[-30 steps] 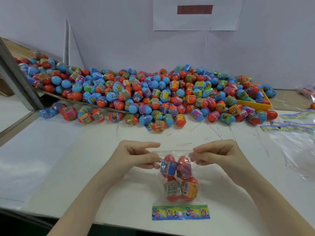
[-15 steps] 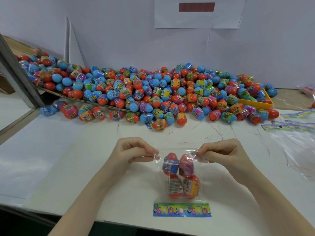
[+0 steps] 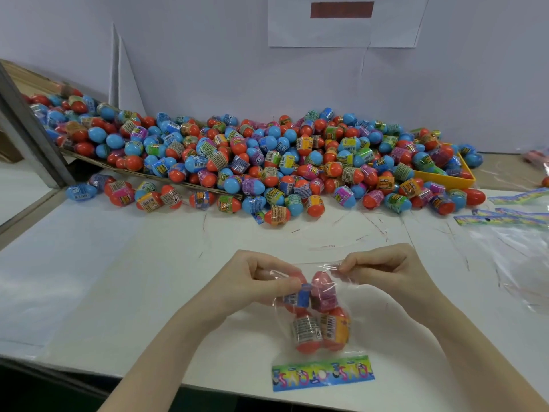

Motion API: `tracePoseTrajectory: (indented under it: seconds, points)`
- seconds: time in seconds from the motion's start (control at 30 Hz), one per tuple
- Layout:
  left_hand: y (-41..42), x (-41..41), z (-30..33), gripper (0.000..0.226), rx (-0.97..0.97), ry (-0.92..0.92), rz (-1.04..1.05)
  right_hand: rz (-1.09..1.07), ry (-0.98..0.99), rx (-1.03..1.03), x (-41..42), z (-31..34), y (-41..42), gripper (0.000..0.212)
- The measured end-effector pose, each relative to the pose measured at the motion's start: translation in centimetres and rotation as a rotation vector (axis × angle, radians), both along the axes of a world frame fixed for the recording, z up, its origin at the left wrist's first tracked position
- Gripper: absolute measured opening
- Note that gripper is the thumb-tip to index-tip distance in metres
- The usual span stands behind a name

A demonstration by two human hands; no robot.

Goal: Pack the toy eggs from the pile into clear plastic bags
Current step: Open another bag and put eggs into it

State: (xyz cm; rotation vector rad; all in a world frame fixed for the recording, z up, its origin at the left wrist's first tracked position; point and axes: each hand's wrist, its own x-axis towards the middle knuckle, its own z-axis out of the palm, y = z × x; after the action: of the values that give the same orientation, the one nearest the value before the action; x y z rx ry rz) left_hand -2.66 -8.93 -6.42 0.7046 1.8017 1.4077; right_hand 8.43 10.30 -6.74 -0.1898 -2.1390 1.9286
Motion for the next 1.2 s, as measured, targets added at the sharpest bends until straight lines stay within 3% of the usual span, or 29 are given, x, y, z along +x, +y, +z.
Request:
tracePoseTrajectory:
  seconds: [0.1,0.2,0.33,0.4,0.6,0.73,0.9,1.2]
  points:
    - [0.0,0.0,-0.3,0.022,0.017,0.008,0.017,0.039,-0.021,-0.017,0.0,0.0,0.2,0.042]
    - [0.1,0.0,-0.2,0.012,0.045,0.029,0.018,0.019,-0.02,-0.131,-0.1,0.3,0.3,0.02]
    - [0.3,0.2,-0.1,0.013,0.094,0.035,0.023,0.071,-0.206,0.057,-0.5,-0.2,-1.2,0.055]
    - [0.3,0.4,-0.1,0.017,0.112,0.035,0.033,0.087,-0.228,0.091,-0.6,-0.3,-2.1,0.052]
    - [-0.3,0.3,-0.7,0.011,0.098,-0.058,0.01,-0.013,-0.205,-0.028,-0.4,-0.7,-1.9,0.042]
    - [-0.5,0.2,-1.0,0.018,0.083,-0.059,0.008,0.067,-0.273,-0.075,-0.2,-0.4,-1.4,0.044]
    - [-0.5,-0.1,-1.1,0.027,0.106,-0.114,0.077,0.22,-0.299,-0.448,0.0,-0.2,-0.4,0.034]
    - [-0.5,0.7,-0.8,0.021,0.128,-0.043,0.199,0.152,-0.282,-0.536,-0.3,-0.9,-0.5,0.032]
